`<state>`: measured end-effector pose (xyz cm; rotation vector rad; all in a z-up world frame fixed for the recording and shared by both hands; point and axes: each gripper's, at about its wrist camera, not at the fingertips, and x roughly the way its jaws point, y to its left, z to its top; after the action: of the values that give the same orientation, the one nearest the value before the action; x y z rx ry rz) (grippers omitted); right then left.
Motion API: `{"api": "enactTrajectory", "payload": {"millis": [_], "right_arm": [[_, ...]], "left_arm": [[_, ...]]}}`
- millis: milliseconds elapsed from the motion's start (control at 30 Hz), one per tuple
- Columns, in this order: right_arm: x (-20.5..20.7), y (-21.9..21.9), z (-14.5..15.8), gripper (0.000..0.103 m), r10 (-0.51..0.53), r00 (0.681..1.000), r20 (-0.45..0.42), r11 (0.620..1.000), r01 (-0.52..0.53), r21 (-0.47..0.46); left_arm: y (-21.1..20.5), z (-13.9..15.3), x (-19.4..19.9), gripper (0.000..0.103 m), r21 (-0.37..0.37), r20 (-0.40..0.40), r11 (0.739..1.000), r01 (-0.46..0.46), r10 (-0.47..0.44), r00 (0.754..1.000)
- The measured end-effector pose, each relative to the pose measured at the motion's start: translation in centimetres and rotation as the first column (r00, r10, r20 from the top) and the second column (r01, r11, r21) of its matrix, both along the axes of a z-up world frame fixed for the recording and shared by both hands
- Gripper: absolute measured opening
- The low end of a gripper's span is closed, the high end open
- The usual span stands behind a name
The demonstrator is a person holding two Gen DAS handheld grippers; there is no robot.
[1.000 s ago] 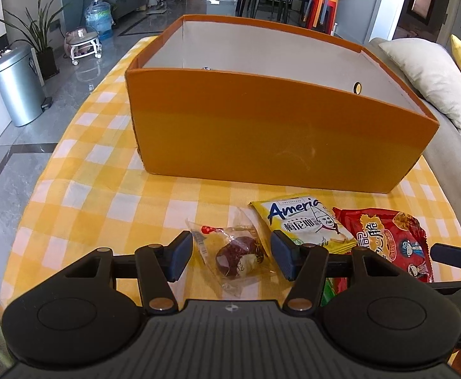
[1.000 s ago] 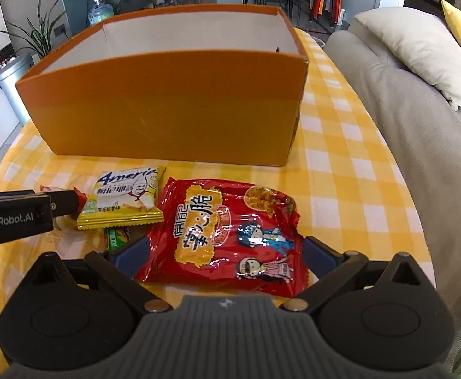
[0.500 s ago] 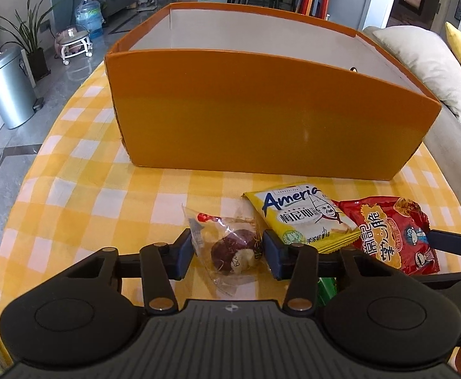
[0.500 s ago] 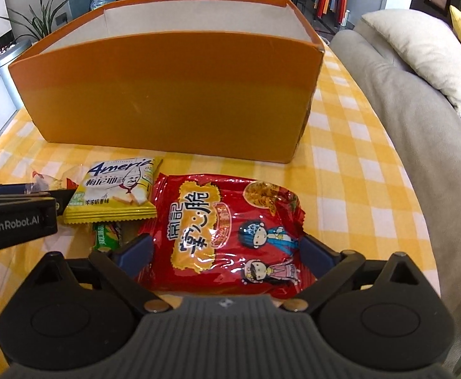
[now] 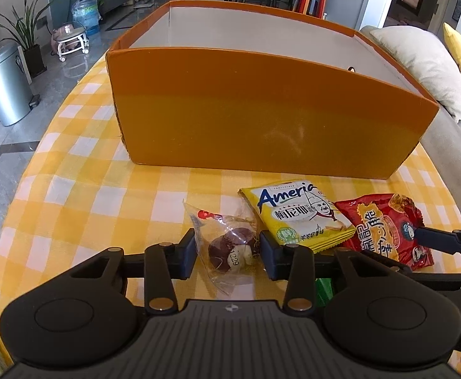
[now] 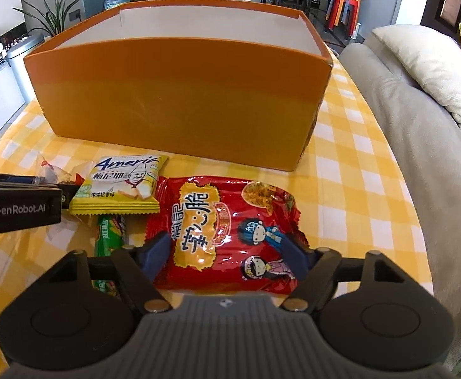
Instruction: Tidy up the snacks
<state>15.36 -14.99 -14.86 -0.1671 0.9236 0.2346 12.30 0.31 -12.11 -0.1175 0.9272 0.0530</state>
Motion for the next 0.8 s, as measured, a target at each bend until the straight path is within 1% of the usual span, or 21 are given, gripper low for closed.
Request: {"api": "enactTrajectory", "payload": {"millis": [67,200,333,400,500,533,600,667,733,800], "right_arm": [[-0.1,0.1,0.1,0.068,0.013,1.000,0.006,1.000,-0.013,-0.005],[-0.5,0.1,0.4,0.068,0.042,0.999,0.004,0.999,-0.042,-0.018],[-1.4,-0.5,0.5,0.073,0.063,0.998,-0.028,0.997,-0.064,-0.041],[-2.1,-1.1,0.6,0.074,0.067,0.997,-0.044,0.996,-0.069,-0.057],[-2.6,-2.1,0.3,0.074,0.020,0.995,-0.095,0.992,-0.031,-0.124],[-2.6,-2.6,0.2,0.074,-0.007,0.993,-0.121,0.992,-0.008,-0.128],[-2.2,-3.8,-0.1,0.074,-0.071,0.984,-0.166,0.994,0.056,-0.098],[-2.0,-4.7,0.0,0.073,-0.120,0.978,-0.170,0.991,0.107,-0.083],[-2.0,-5.0,0.3,0.073,-0.128,0.980,-0.152,0.992,0.123,-0.042],[-1.9,-4.6,0.4,0.073,-0.102,0.984,-0.146,0.995,0.102,-0.008]], "left_arm": [[-0.1,0.2,-0.2,0.046,0.004,0.002,1.000,0.003,-0.003,1.000],[-0.2,0.8,-0.8,0.046,0.018,0.002,1.000,0.015,-0.015,1.000],[-0.2,0.9,-1.4,0.046,0.028,-0.012,0.999,0.017,-0.016,1.000],[-0.1,1.0,-1.6,0.046,0.021,-0.019,1.000,0.017,-0.016,1.000],[-0.1,1.2,-1.8,0.046,0.016,-0.015,1.000,0.026,-0.025,1.000],[-0.2,1.3,-1.8,0.046,0.018,-0.014,0.999,0.030,-0.030,0.999],[-0.3,1.3,-1.9,0.046,0.017,-0.016,0.999,0.034,-0.034,0.999],[-0.3,1.2,-2.0,0.046,0.018,-0.019,0.999,0.034,-0.034,0.999],[-0.2,1.1,-2.0,0.046,0.017,-0.023,0.999,0.030,-0.029,0.999],[0.0,1.0,-1.9,0.046,0.016,-0.030,1.000,0.023,-0.023,0.999]]}}
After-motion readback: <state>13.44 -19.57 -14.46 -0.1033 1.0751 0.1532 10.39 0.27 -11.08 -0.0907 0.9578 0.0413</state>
